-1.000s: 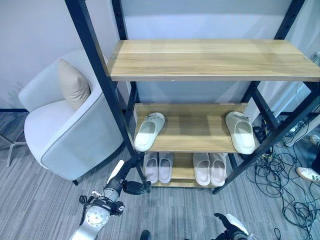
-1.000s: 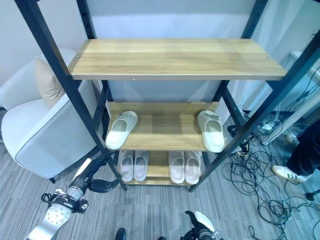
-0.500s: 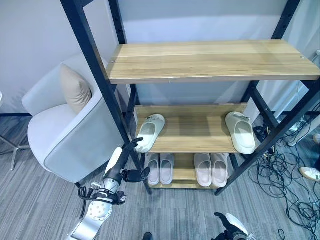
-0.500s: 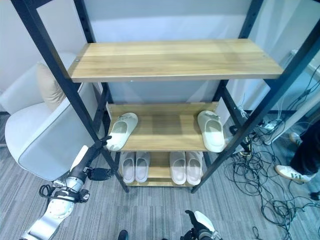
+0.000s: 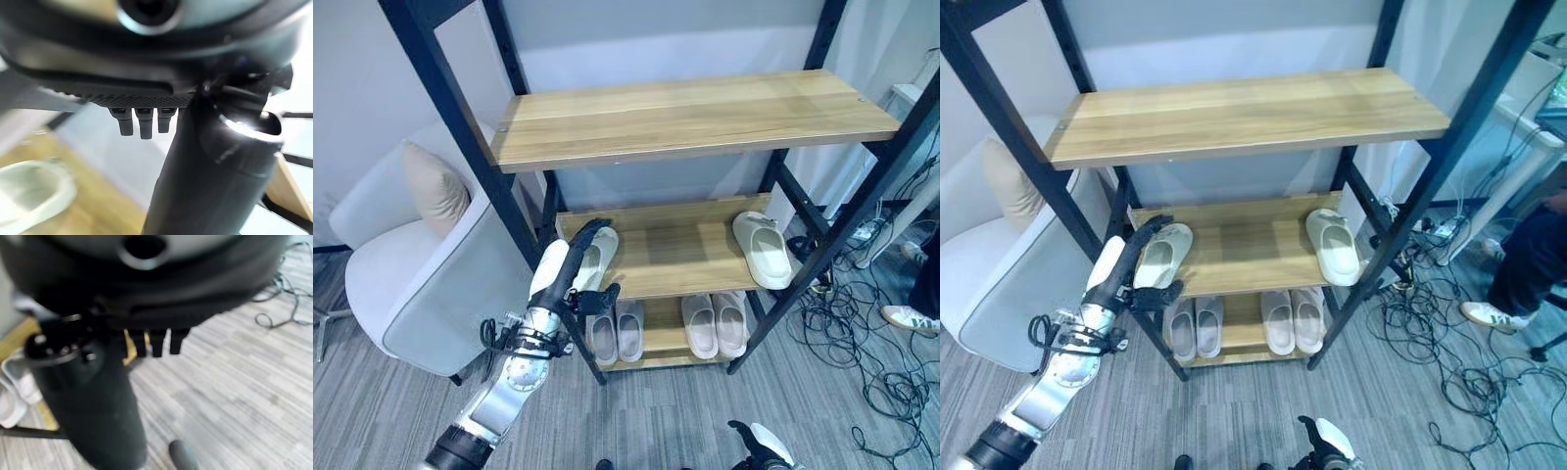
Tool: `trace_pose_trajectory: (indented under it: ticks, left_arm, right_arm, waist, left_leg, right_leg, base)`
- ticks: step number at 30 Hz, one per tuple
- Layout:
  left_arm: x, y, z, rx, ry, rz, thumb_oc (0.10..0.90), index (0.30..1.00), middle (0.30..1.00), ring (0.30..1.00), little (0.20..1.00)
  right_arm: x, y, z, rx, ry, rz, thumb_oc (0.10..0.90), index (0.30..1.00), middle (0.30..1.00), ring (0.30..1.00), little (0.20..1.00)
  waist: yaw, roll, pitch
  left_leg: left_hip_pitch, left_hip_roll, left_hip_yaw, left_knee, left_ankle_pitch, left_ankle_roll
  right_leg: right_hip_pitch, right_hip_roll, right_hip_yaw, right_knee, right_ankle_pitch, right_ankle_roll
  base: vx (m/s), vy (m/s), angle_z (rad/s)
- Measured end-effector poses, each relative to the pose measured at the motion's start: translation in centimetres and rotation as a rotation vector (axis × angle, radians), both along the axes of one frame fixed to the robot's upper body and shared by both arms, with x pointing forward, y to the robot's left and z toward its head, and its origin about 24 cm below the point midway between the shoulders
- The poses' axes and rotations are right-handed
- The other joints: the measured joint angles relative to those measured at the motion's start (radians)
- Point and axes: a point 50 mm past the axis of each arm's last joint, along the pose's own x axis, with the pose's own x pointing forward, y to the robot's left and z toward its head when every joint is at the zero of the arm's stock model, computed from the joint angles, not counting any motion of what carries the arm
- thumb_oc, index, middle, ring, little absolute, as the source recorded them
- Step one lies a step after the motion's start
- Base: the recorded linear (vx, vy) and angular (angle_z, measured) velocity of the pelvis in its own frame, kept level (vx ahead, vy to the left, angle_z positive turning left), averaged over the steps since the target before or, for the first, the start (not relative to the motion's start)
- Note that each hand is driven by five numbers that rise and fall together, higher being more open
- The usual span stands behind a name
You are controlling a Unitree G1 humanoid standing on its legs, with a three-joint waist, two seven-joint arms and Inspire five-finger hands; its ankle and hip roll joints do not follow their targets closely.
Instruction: Arrange the slippers neatly on the shoe rack.
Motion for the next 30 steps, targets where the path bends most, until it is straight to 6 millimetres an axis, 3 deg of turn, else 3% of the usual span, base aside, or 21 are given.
trace_pose_trajectory:
  ticks: [7, 12, 21, 30]
  left_arm:
    - [2.5, -1.5, 0.6, 0.179, -0.059, -0.046, 0.8, 0.9, 0.9, 0.9, 0.9]
    - [3.9, -0.9, 0.4, 0.326, -0.059, -0.034, 0.8, 0.9, 0.9, 0.9, 0.9]
    - [6.3, 0.2, 1.5, 0.557, -0.101, -0.002, 0.8, 0.9, 0.9, 0.9, 0.9]
    - [6.9, 3.1, 2.0, 0.637, -0.079, 0.073, 0.8, 0.9, 0.9, 0.9, 0.9]
  right_arm:
    - [0.2, -1.6, 0.5, -0.051, 0.0, 0.024, 0.8, 0.9, 0.9, 0.9, 0.9]
    - [0.6, -3.1, 1.0, -0.097, 0.002, 0.026, 0.8, 0.9, 0.9, 0.9, 0.9]
    - [0.9, -3.1, 1.0, -0.097, 0.0, 0.028, 0.8, 0.9, 0.9, 0.9, 0.9]
    - [2.5, -2.6, 1.4, -0.089, -0.034, 0.06, 0.8, 0.9, 0.9, 0.9, 0.9]
  waist:
    - [-0.024, 0.053, -0.021]
    - [-0.051, 0.106, -0.003]
    - [-0.052, 0.097, 0.006]
    - [-0.049, 0.057, 0.034]
  left_leg:
    - [-0.03, 0.003, 0.028, 0.0, 0.001, 0.001]
    - [-0.062, 0.003, 0.056, 0.0, 0.005, 0.005]
    - [-0.119, 0.009, 0.064, 0.0, 0.009, 0.001]
    - [-0.127, 0.007, 0.064, 0.0, 0.009, 0.001]
  right_leg:
    - [-0.042, 0.0, 0.025, 0.0, 0.012, 0.002]
    - [-0.092, 0.0, 0.05, 0.0, 0.028, -0.001]
    - [-0.147, 0.006, 0.054, 0.007, 0.037, -0.007]
    - [-0.154, 0.004, 0.051, 0.007, 0.037, -0.007]
  base:
    - [-0.03, 0.02, -0.13]
    - [-0.02, 0.03, -0.16]
    - [0.0, 0.0, -0.01]
    - [0.0, -0.001, 0.0]
